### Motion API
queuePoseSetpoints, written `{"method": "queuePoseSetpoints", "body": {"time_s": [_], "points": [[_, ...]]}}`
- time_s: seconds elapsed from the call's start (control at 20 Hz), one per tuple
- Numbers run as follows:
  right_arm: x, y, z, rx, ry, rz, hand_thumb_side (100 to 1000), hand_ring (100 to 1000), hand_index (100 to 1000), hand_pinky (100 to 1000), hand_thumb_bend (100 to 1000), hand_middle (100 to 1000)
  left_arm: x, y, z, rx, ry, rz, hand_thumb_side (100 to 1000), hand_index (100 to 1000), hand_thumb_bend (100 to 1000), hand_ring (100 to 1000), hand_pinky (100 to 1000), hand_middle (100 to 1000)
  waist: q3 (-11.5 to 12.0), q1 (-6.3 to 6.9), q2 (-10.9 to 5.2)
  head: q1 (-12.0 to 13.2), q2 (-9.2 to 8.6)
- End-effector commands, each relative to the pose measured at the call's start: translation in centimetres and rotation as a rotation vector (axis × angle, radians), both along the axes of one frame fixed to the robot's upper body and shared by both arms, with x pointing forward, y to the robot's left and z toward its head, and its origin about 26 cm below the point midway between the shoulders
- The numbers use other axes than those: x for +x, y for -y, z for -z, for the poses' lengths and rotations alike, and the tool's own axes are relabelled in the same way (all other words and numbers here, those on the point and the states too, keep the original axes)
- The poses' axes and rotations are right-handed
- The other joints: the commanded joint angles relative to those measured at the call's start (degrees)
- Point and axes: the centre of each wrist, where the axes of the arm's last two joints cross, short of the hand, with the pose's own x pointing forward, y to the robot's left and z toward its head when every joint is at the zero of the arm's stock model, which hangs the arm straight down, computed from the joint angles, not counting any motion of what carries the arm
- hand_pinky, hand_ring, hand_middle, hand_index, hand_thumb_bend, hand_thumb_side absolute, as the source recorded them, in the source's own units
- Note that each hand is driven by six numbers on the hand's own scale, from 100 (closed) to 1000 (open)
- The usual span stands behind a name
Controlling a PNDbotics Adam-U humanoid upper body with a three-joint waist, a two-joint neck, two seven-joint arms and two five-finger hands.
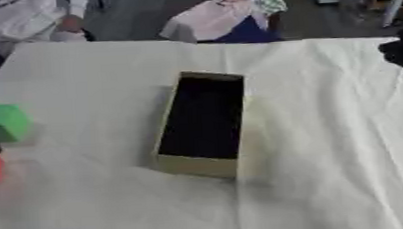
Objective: Pick up objects on the table and place them in the box.
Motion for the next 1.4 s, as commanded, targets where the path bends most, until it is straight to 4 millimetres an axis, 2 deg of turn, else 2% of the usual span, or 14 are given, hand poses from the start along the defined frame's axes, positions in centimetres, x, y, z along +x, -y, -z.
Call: {"method": "queuePoseSetpoints", "body": {"time_s": [0.05, 0.4, 0.85, 1.1, 1.4], "points": [[-0.1, 0.2, -0.7, -0.014, 0.020, 0.004, 954, 812, 867, 850, 100, 698, 0.1, 0.2, -3.9, 0.025, 0.092, 0.016, 100, 776, 467, 600, 662, 683, 0.16, 0.22, -0.54, -0.19, 0.29], [-0.1, 0.4, -1.0, -0.026, 0.036, 0.002, 947, 813, 867, 850, 100, 699, 0.6, 4.1, -8.9, 0.021, 0.236, 0.138, 100, 785, 461, 604, 675, 691, 0.24, 0.26, -0.63, 0.44, 0.29], [-0.1, 0.5, -1.1, -0.038, 0.048, -0.008, 944, 813, 867, 850, 100, 699, 1.3, 8.7, -12.0, -0.008, 0.294, 0.288, 100, 790, 429, 604, 680, 693, 0.01, 0.24, -0.84, 0.43, 0.29], [0.0, 0.4, -1.2, -0.040, 0.047, -0.020, 943, 813, 867, 850, 100, 699, 2.7, 13.1, -13.8, -0.065, 0.328, 0.416, 100, 793, 384, 600, 683, 689, -0.30, 0.24, -1.06, 0.93, 0.29], [0.1, 0.3, -1.4, -0.043, 0.059, -0.032, 940, 813, 867, 850, 100, 699, 4.7, 18.7, -14.8, -0.159, 0.346, 0.552, 100, 793, 323, 583, 676, 675, -0.55, 0.07, -1.01, 0.89, 0.29]]}}
